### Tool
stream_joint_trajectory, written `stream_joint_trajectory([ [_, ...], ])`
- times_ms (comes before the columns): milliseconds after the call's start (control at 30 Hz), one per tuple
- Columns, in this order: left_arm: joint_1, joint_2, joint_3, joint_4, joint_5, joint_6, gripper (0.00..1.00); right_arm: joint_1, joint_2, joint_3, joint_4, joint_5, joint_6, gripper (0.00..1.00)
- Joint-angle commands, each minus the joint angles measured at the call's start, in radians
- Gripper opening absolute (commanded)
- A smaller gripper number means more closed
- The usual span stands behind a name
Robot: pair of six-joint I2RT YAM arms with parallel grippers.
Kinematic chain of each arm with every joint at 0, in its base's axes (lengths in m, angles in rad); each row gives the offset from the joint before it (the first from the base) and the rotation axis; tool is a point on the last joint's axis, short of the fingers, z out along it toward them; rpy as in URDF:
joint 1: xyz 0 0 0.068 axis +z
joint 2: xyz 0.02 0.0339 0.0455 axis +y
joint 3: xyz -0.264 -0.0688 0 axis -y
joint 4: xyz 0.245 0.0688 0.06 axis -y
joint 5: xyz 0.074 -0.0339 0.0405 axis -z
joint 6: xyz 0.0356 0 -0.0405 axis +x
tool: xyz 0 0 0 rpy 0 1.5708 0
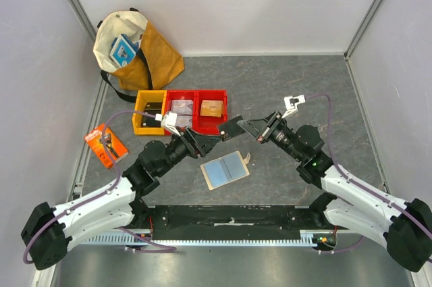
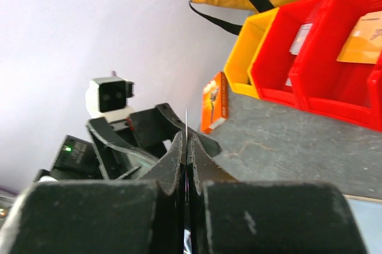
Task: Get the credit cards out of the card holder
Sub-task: Place the credit card in the storage box.
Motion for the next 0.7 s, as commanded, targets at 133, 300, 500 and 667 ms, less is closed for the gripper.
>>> stream_joint_trajectory([
  [133,-0.001,0.105,0.055,0.214,0.037,-0.067,0.63,0.011,0.000,-0.057,0.242,0.030,0.146,0.00],
  [300,-0.001,0.126,0.077,0.252,0.078,-0.069,0.54,0.014,0.014,-0.077,0.261,0.019,0.152,0.00],
  [500,-0.001,0.180,0.088,0.321,0.139,-0.109,0.37,0.014,0.023,-0.104,0.293,0.017,0.155,0.00],
  [667,-0.003,0.168,0.095,0.282,0.143,-0.092,0.02,0.011,0.015,-0.092,0.269,-0.007,0.103,0.10],
])
